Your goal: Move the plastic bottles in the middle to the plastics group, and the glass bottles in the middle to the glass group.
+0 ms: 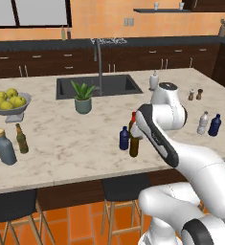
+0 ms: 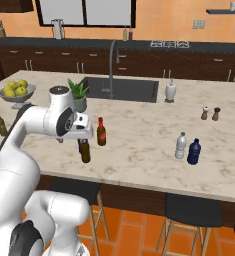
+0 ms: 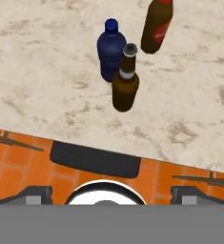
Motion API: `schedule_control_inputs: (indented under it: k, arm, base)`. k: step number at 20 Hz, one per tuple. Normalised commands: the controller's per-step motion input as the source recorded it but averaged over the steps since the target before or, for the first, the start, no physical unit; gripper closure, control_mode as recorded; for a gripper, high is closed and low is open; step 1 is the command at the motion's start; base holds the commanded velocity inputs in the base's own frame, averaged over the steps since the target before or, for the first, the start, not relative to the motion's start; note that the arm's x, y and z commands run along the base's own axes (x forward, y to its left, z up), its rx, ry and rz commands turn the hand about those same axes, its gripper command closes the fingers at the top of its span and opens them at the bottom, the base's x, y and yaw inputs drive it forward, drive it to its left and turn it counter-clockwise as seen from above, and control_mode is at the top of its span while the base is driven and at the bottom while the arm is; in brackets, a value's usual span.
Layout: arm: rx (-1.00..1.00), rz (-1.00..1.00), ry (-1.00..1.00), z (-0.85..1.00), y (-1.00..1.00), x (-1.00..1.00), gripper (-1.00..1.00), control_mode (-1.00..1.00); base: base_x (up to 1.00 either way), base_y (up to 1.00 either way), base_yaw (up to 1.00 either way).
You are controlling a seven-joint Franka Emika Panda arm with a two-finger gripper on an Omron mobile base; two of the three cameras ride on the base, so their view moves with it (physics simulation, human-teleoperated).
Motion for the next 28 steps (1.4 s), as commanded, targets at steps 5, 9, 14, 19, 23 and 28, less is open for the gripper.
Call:
schedule_control_inputs:
  k: [5, 9, 14, 19, 23, 28]
  arm:
    - [0.00, 0.12, 0.00, -0.39, 0.01, 0.42, -1.00, -1.00]
    - [0.00, 0.05, -0.02, -0.23, 0.01, 0.40, -1.00, -1.00]
    - [0.00, 0.00, -0.01, -0.14, 0.01, 0.39, -1.00, -1.00]
    - [0.05, 0.00, 0.00, -0.09, 0.00, 0.27, -1.00, -1.00]
    - [0.05, 0.00, 0.00, -0.16, 0.03, 0.27, -1.00, -1.00]
    - [0.04, 0.00, 0.00, -0.26, 0.01, 0.24, -1.00, -1.00]
  base:
    - [0.00, 0.00, 0.00]
    - [0.00, 0.00, 0.00]
    - [0.00, 0.00, 0.00]
    - [0.00, 0.00, 0.00]
    - [0.00, 0.00, 0.00]
    - [0.00, 0.00, 0.00]
